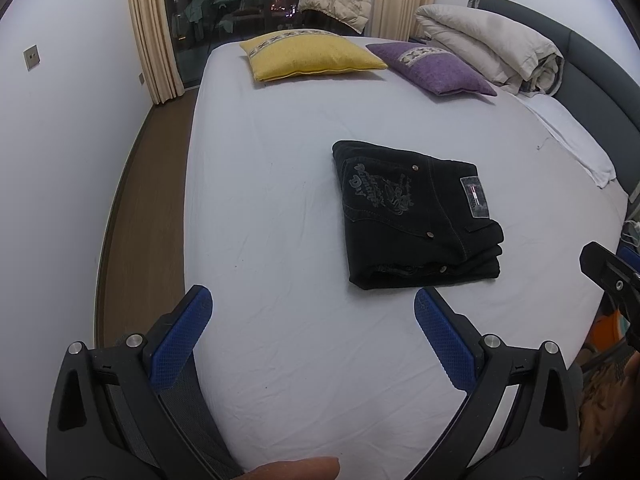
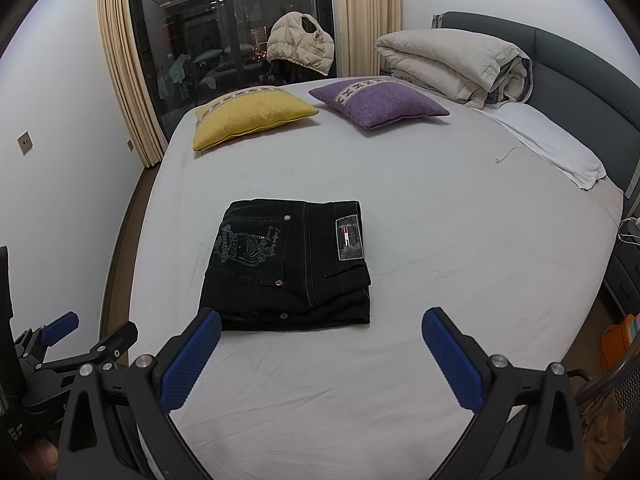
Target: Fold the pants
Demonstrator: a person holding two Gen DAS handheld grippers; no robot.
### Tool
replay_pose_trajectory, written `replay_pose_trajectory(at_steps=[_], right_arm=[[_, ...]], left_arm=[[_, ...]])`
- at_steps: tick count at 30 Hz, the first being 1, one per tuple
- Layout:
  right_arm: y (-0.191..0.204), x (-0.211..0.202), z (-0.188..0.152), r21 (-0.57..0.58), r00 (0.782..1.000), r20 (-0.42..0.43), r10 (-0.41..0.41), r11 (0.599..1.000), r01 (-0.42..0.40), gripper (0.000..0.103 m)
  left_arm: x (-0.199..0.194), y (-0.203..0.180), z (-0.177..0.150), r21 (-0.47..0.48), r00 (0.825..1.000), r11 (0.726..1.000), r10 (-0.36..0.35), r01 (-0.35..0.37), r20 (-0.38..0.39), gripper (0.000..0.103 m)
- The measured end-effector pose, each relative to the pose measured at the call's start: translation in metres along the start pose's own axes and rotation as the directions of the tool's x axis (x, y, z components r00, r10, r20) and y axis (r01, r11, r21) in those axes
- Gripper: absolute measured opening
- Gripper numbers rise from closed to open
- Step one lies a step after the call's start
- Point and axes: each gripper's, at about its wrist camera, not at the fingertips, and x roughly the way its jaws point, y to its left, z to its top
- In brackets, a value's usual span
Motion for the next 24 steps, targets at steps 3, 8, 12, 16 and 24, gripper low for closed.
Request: replay_pose_trajectory(at_steps=[3,8,12,16,24], right_arm=[[0.0001,0.0016,-0.0009,-0.001,1.000,-0.002,0.000,1.000,0.000,0.103],[-0.0007,0.0049,-0.0039,-0.004,1.000,-0.005,0.003,1.000,-0.003,0.103],[-0.0007,0.0049,-0.0040,-0.004,1.000,-0.005,0.003,1.000,-0.003,0.103],[-0.0003,0.0055,-0.0048,-0.005,1.000,-0.006,0.003,1.000,-0.003,0.103],[0.0003,0.0068,-0.0070,-0.005,1.000,-0.008,0.003,1.000,-0.003,0.103]], left_arm=[[0.0004,0.0002,-0.0001,-0.001,1.000,1.000,0.000,0.000,0.000,0.103],[-0.0003,-0.0003,-0.0001,-0.001,1.000,1.000,0.001,-0.001,0.000,0.103],[0.0000,0.0000,-0.0001,-0.002,1.000,1.000,0.000,0.000,0.000,0.103],[-0.0004,-0.0002,-0.0001,-0.001,1.000,1.000,0.000,0.000,0.000,0.103],[0.0009,0.0001,0.0002,0.001,1.000,1.000,-0.002,0.002,-0.003,0.103]])
